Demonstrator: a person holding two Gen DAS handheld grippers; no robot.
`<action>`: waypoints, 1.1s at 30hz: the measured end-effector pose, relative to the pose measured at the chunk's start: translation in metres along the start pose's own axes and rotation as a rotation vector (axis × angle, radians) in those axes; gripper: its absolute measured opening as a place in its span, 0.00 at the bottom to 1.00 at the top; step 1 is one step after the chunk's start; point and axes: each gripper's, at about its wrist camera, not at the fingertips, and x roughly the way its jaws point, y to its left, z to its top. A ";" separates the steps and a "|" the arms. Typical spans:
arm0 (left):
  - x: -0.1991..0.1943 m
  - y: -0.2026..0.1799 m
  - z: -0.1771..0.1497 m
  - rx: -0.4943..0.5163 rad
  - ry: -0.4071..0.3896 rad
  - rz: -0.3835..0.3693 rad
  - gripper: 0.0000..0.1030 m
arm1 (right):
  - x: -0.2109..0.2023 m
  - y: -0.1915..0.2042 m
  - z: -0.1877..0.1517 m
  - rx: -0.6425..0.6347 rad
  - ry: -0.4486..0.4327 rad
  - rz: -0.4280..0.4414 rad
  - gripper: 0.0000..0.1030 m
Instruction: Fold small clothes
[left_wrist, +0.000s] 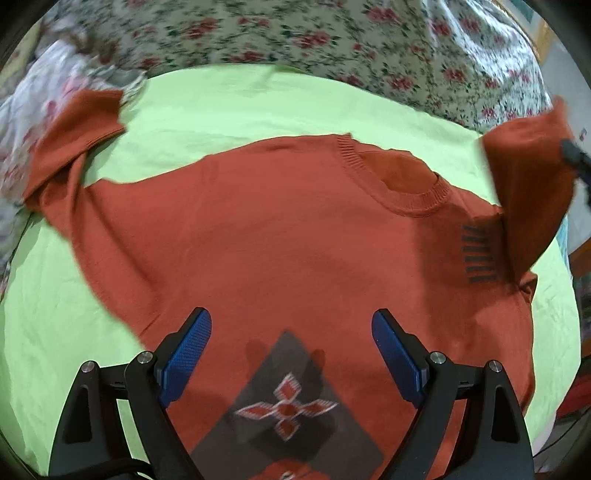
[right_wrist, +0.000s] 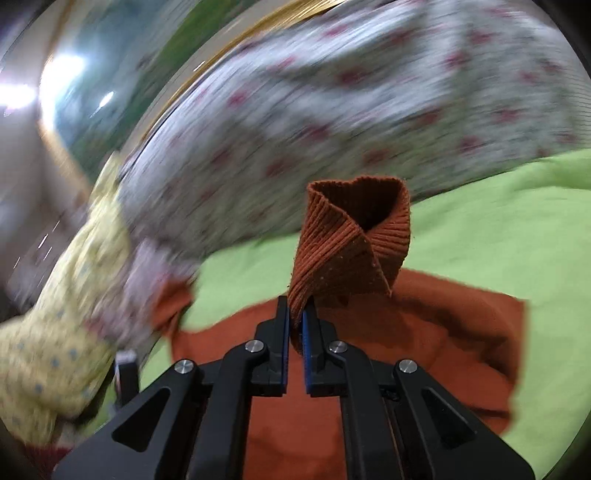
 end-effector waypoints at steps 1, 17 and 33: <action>-0.001 0.004 -0.004 -0.005 -0.002 0.000 0.87 | 0.019 0.015 -0.008 -0.019 0.042 0.031 0.07; 0.016 0.016 -0.014 -0.056 0.057 -0.030 0.87 | 0.198 0.058 -0.100 0.085 0.465 0.188 0.16; 0.077 0.007 0.016 -0.156 0.101 -0.123 0.08 | 0.047 -0.058 -0.087 0.324 0.210 0.019 0.37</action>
